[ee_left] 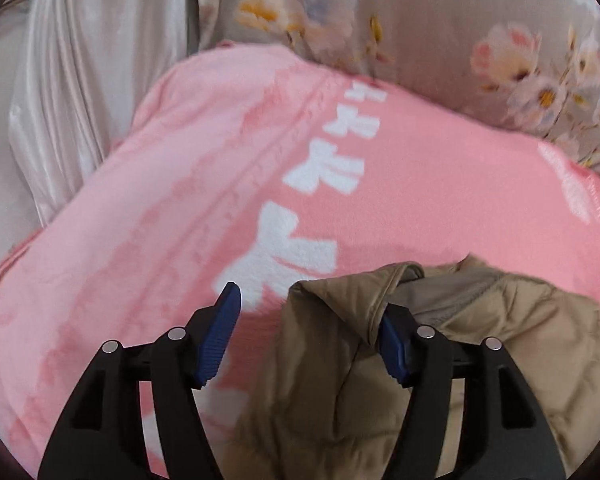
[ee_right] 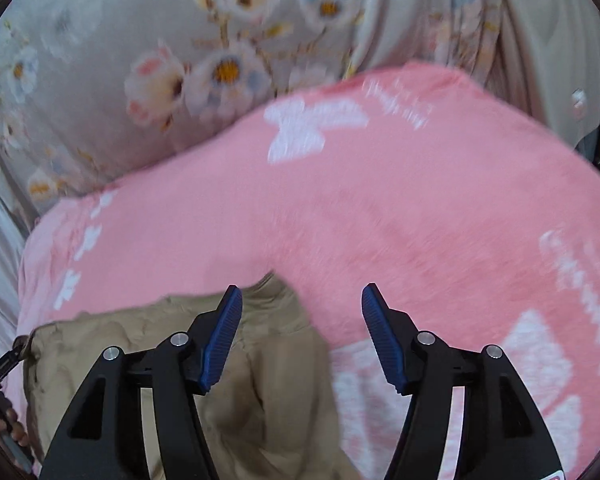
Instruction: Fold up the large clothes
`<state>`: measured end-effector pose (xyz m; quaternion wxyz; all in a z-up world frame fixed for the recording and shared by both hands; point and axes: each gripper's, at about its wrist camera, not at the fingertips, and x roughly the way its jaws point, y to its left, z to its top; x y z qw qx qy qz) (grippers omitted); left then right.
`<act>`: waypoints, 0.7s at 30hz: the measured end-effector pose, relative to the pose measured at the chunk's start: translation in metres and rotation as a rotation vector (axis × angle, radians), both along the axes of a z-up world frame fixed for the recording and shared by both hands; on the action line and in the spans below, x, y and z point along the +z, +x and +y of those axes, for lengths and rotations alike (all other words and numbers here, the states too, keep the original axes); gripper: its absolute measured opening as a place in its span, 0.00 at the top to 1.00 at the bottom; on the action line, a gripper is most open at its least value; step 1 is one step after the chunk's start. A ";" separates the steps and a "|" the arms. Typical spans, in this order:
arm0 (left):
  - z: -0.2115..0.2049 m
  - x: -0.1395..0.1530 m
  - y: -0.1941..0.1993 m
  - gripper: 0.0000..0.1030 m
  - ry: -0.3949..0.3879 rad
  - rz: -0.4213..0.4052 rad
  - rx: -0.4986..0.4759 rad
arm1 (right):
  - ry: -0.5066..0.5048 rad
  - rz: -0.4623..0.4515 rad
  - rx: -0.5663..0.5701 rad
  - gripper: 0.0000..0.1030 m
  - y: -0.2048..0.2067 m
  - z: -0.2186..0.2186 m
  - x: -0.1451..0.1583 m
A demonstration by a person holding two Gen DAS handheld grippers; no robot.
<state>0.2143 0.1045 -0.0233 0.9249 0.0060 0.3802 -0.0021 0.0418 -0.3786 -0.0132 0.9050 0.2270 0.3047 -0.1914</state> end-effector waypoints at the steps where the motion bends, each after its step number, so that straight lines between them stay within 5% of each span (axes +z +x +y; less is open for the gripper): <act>1: 0.002 0.012 -0.005 0.40 -0.012 -0.010 -0.003 | -0.022 -0.031 -0.016 0.40 -0.010 0.001 0.014; 6: -0.035 0.063 -0.024 0.41 -0.013 -0.095 -0.030 | -0.054 -0.118 0.090 0.62 0.000 0.050 0.051; 11: -0.078 0.081 -0.044 0.40 0.126 -0.244 0.107 | -0.128 -0.042 0.286 0.79 0.054 0.130 0.026; 13: -0.073 0.090 -0.042 0.23 0.157 -0.285 0.161 | -0.122 0.001 0.320 0.79 0.068 0.142 0.008; 14: -0.064 0.092 -0.034 0.16 0.156 -0.267 0.171 | -0.113 0.014 0.328 0.79 0.072 0.144 0.001; 21: 0.026 0.050 0.014 0.16 0.022 0.011 0.065 | -0.013 0.107 0.339 0.82 0.092 0.131 -0.052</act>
